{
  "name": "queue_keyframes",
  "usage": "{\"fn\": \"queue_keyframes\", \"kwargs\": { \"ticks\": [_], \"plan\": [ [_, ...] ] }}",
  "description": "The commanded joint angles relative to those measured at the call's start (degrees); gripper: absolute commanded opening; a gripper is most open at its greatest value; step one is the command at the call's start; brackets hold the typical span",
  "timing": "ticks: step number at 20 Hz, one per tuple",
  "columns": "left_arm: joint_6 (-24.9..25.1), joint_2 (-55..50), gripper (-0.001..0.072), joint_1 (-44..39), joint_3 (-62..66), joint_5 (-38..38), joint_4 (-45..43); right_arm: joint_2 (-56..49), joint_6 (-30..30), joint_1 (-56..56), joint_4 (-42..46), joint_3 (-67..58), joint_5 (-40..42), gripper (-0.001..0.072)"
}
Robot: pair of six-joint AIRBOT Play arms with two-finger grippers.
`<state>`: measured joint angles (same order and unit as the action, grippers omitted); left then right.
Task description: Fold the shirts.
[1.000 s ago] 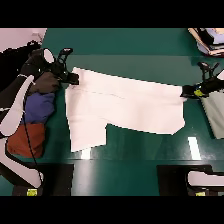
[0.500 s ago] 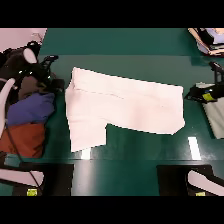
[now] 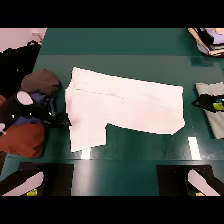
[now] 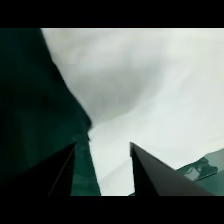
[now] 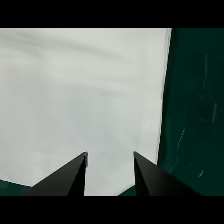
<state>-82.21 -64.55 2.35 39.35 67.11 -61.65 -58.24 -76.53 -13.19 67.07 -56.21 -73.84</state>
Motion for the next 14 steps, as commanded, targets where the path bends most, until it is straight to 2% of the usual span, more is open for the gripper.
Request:
{"fn": "queue_keyframes", "kwargs": {
  "ticks": [1, 6, 8, 11, 12, 13, 14],
  "plan": [
    [0.83, 1.99, 0.0402, 0.07, -6.05, -7.50, 5.51, 0.72, 0.07, -0.31, -0.15, -0.17, -0.46, 0.0344],
    [3.19, 1.92, 0.0388, 0.07, -6.03, -10.51, 9.77, 0.70, 0.09, -0.31, -0.07, -0.13, -1.86, 0.0344],
    [3.58, 1.95, 0.0019, 0.07, -6.01, -10.29, 9.84, 0.70, 1.07, -0.39, 0.22, 0.26, -3.10, 0.0344],
    [6.23, 1.95, 0.0024, 0.07, -4.13, -9.40, 9.99, 0.70, 1.53, -3.69, 0.42, 5.81, -4.70, 0.0345],
    [6.23, 1.97, 0.0023, 0.07, -3.13, -8.96, 10.01, 0.70, 1.53, -5.33, 0.42, 8.98, -5.77, 0.0385],
    [6.21, 1.95, 0.0024, 0.07, -2.29, -8.52, 10.05, 0.70, 1.53, -6.80, 0.39, 12.09, -6.47, 0.0507],
    [6.21, 1.95, 0.0024, 0.07, -1.66, -8.37, 10.08, 0.70, 1.53, -7.85, -0.11, 15.43, -6.91, 0.0572]
  ]
}}
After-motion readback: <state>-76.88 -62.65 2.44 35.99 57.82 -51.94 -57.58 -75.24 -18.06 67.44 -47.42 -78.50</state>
